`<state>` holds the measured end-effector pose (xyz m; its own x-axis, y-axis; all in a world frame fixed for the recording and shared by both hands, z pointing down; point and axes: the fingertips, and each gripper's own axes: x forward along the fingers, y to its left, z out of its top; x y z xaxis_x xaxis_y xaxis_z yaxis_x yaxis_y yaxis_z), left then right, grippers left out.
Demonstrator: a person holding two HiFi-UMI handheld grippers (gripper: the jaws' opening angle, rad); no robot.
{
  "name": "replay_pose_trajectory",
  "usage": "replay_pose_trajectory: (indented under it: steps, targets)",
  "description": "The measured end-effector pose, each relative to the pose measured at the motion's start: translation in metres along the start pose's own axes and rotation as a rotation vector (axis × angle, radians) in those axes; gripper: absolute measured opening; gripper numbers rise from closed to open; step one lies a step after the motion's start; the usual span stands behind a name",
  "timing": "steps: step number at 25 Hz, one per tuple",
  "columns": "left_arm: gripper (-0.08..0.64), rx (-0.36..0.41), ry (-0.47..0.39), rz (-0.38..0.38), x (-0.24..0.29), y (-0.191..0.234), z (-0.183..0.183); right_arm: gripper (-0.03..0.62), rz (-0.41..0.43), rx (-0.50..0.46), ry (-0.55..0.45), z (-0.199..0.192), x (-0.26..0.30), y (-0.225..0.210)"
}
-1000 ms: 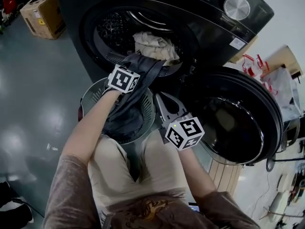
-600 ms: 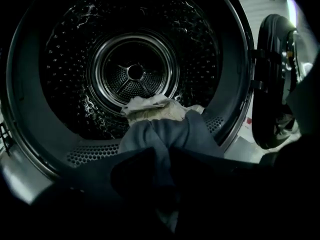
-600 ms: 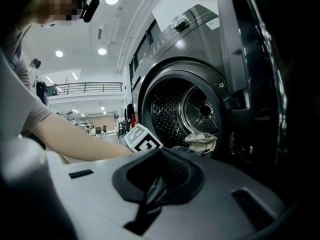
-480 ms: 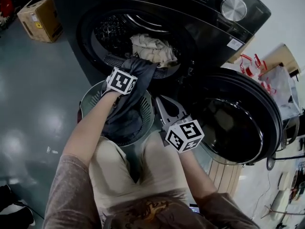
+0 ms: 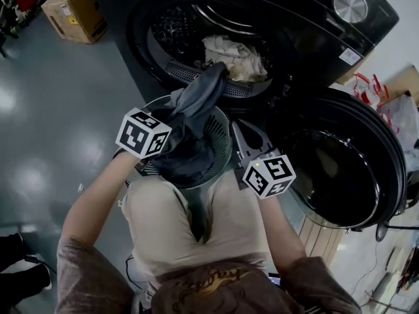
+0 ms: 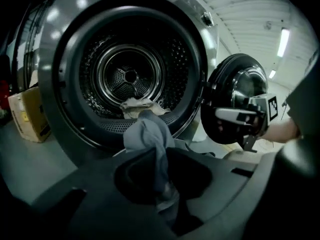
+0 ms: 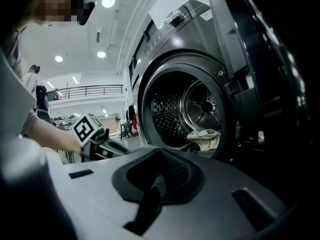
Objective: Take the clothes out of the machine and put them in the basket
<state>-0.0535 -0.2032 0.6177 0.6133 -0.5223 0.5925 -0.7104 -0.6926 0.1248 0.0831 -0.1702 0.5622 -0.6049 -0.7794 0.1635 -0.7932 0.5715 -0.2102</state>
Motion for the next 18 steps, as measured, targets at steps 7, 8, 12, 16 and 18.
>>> replay_pose_trajectory:
  steps: [7,8,12,16,18]
  targets:
    - [0.057,-0.07,-0.006,0.047,-0.062,0.004,-0.029,-0.005,0.031,0.025,-0.004,-0.006,0.017,0.006]
    - [0.055,-0.08,-0.01,0.05,-0.067,0.004,-0.031,-0.005,0.037,0.026,-0.003,-0.006,0.019,0.007]
    - [0.178,-0.064,-0.02,0.087,-0.077,0.007,-0.032,-0.005,0.053,0.028,0.001,-0.009,0.023,0.014]
    - [0.256,-0.036,-0.058,0.082,-0.075,0.006,-0.013,-0.005,0.054,0.03,-0.004,-0.007,0.022,0.015]
    - [0.26,-0.012,-0.08,0.066,-0.062,0.004,0.001,-0.003,0.047,0.031,-0.008,-0.006,0.019,0.014]
